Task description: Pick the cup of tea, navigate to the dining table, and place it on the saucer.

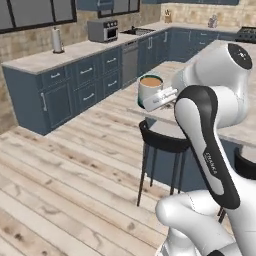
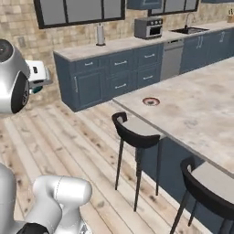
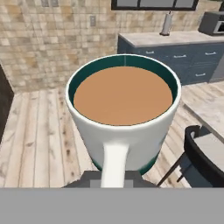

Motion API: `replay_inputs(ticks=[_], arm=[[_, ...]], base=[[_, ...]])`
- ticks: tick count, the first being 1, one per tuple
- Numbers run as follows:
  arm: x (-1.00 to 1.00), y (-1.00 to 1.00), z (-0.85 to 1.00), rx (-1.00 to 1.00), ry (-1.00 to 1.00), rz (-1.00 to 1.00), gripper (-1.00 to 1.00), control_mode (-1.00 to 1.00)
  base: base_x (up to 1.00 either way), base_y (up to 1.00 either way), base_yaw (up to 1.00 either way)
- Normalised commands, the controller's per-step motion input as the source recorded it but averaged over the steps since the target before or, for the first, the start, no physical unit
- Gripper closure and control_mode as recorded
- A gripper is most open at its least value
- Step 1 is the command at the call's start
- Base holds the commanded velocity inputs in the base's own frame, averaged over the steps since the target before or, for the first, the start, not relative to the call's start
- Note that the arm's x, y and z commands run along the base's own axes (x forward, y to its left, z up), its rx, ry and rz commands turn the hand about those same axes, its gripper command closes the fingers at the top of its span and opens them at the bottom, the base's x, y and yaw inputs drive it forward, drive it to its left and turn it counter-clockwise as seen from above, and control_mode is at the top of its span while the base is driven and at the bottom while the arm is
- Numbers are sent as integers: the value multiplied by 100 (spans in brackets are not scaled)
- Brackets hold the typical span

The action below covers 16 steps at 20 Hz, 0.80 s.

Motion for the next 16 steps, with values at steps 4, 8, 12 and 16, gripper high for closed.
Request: replay_inputs(ticks=[4, 8, 12, 16], arm=[[0, 0, 0, 0, 0, 0, 100, 100], [0, 0, 0, 0, 0, 0, 100, 100], [0, 0, 0, 0, 0, 0, 100, 100], [0, 0, 0, 0, 0, 0, 100, 100]], base=[[89, 62, -75], [99, 76, -67], [100, 65, -60], [100, 44, -52]])
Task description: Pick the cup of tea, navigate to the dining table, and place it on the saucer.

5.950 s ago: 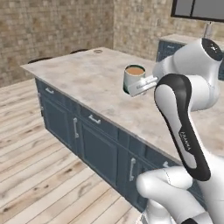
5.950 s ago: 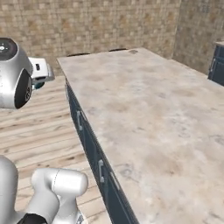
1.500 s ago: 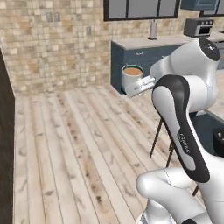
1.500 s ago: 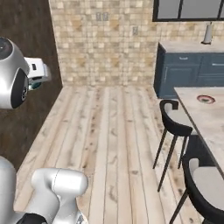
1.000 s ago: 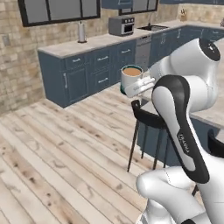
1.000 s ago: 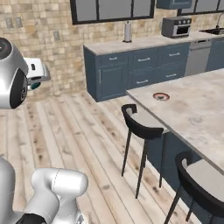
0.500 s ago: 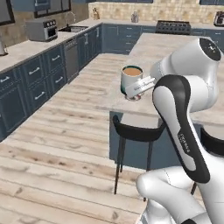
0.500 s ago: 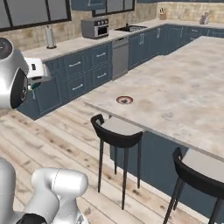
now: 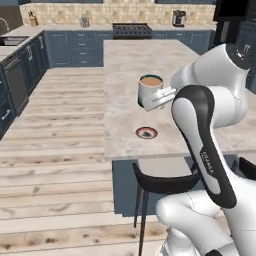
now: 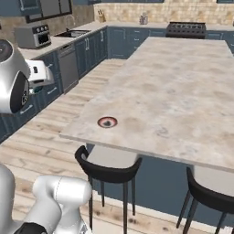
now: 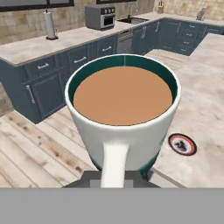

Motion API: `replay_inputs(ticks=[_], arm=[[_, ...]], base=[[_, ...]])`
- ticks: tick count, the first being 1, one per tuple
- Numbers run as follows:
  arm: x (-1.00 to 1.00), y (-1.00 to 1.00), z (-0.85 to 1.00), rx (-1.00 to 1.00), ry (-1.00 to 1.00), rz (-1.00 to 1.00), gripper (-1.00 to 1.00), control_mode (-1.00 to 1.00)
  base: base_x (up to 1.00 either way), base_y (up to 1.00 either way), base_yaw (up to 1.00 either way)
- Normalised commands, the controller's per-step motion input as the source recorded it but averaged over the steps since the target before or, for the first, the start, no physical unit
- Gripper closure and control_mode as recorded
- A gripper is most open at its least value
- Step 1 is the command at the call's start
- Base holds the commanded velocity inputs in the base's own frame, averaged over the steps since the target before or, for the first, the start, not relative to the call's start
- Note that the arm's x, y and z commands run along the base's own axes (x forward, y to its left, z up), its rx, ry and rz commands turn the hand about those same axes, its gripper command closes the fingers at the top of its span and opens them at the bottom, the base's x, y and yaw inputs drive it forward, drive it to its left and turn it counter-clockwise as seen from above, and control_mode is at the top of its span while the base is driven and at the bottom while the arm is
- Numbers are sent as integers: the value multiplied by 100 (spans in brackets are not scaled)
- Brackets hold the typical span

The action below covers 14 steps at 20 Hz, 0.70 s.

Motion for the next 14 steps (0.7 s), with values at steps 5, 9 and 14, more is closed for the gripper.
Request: replay_inputs(ticks=[5, 9, 14], arm=[[0, 0, 0, 0, 0, 0, 100, 100], [0, 0, 0, 0, 0, 0, 100, 100], [0, 0, 0, 0, 0, 0, 100, 100]], base=[[100, 38, -34], [48, 13, -18], [0, 0, 0]])
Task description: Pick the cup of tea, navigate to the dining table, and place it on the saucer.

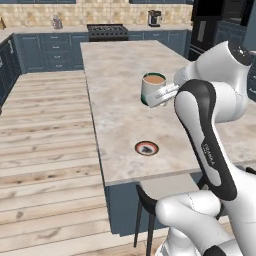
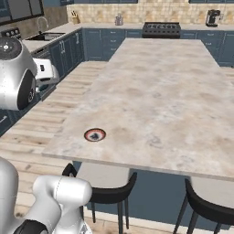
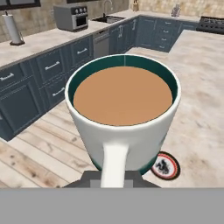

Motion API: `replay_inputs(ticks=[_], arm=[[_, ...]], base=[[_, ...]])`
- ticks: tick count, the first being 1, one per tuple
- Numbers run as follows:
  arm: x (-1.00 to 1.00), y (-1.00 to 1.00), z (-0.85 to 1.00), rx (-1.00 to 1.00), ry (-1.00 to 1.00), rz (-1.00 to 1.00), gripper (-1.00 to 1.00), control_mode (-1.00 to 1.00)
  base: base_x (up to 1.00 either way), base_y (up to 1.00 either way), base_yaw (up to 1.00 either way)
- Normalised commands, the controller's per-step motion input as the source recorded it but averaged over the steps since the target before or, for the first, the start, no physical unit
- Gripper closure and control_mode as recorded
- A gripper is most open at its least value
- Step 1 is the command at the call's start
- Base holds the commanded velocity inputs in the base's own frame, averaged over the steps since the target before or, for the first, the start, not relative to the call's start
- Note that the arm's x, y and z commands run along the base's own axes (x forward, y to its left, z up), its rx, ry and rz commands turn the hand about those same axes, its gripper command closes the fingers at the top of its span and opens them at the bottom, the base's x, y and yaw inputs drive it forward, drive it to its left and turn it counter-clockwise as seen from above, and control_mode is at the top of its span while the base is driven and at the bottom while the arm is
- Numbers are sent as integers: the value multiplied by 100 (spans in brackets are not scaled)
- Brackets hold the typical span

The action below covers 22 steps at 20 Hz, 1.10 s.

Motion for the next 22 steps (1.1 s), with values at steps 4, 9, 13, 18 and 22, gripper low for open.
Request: replay_inputs(ticks=[4, 9, 13, 18, 22], arm=[[0, 0, 0, 0, 0, 0, 100, 100], [3, -3, 0, 0, 0, 0, 100, -100], [18, -62, -3, 0, 0, 24, 100, -100], [23, -73, -29, 0, 0, 41, 100, -100], [37, -75, -44, 0, 2, 46, 100, -100]], base=[[0, 0, 0], [0, 0, 0], [0, 0, 0], [0, 0, 0], [0, 0, 0]])
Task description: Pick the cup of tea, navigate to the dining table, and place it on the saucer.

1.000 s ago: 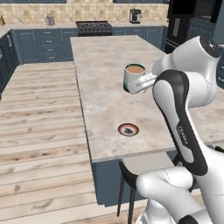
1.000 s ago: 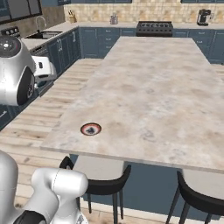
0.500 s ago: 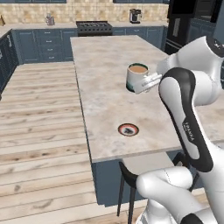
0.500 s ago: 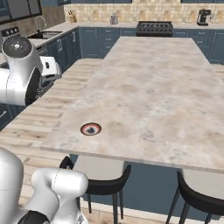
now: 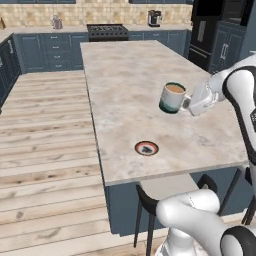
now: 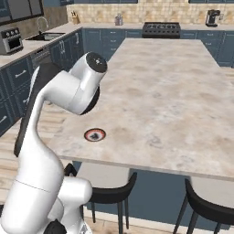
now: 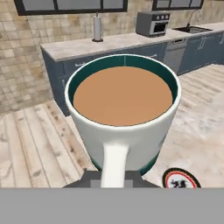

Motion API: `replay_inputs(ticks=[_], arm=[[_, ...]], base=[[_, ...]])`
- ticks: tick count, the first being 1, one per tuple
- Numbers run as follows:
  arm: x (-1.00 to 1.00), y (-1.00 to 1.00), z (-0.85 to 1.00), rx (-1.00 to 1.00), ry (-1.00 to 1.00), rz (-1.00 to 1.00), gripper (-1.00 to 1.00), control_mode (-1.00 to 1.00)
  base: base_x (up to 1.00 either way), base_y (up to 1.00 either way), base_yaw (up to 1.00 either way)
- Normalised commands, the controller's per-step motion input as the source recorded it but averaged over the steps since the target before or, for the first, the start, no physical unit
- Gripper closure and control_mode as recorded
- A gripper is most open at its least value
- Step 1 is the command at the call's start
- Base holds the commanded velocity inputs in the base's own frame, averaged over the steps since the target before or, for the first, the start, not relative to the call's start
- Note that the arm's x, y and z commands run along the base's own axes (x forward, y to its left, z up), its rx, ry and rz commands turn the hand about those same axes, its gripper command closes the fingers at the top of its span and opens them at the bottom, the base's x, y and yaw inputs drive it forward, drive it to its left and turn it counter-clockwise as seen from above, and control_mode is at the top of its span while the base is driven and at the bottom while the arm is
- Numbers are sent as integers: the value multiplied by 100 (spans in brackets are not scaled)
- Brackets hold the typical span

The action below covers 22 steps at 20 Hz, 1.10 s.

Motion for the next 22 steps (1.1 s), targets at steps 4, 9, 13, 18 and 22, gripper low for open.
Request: replay_inputs(ticks=[4, 9, 13, 18, 22], arm=[[54, -44, -66, -3, 0, 38, 100, -100], [71, 8, -83, -14, 1, 18, 100, -100], [50, 11, -64, -16, 4, 10, 100, -100], [31, 26, -69, -9, 4, 1, 100, -100], [33, 4, -57, -7, 11, 0, 100, -100]], base=[[0, 0, 0], [0, 0, 0], [0, 0, 0], [0, 0, 0], [0, 0, 0]])
